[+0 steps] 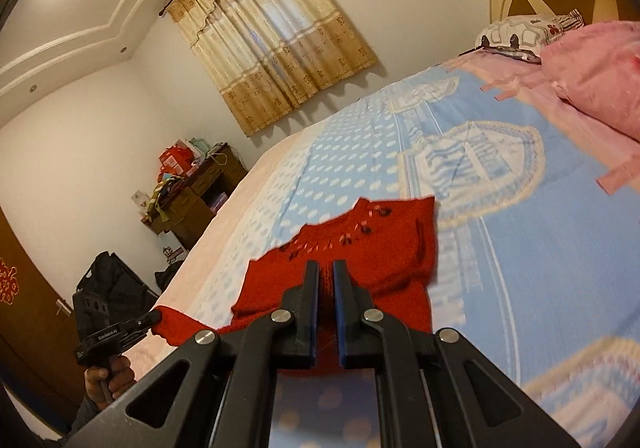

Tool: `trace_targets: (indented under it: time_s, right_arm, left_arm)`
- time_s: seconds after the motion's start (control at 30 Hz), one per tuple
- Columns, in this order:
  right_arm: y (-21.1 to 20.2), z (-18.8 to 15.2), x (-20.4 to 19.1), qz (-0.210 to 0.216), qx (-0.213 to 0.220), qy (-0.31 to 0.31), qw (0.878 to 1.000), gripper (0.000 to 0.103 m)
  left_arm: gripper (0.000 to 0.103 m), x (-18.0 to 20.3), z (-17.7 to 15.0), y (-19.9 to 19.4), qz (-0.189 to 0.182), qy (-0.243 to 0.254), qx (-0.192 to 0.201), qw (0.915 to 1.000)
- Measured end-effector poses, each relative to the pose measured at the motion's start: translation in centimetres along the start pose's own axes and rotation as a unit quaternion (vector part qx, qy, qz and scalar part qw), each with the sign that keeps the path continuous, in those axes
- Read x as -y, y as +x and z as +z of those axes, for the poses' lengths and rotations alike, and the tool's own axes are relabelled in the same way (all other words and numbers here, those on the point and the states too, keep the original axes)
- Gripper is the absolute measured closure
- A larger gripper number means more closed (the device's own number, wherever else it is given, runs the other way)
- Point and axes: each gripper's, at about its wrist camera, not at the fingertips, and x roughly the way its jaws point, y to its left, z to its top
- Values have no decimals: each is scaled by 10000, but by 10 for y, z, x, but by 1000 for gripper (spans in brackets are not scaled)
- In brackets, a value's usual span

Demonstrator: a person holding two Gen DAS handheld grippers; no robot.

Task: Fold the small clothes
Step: 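Lift the hem with both grippers and fold it over toward the collar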

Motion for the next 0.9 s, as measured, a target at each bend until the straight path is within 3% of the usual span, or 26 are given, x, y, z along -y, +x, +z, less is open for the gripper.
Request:
trace_targets:
  time_s: [0.4, 0.9]
  right_arm:
    - [88, 49, 23, -471, -251, 106, 9985, 97]
    - [173, 90, 54, -977, -535, 163, 9936, 97]
  left_arm:
    - [96, -26, 57, 66, -93, -196, -143, 9997]
    - [96, -68, 90, 121, 170, -471, -401, 9979]
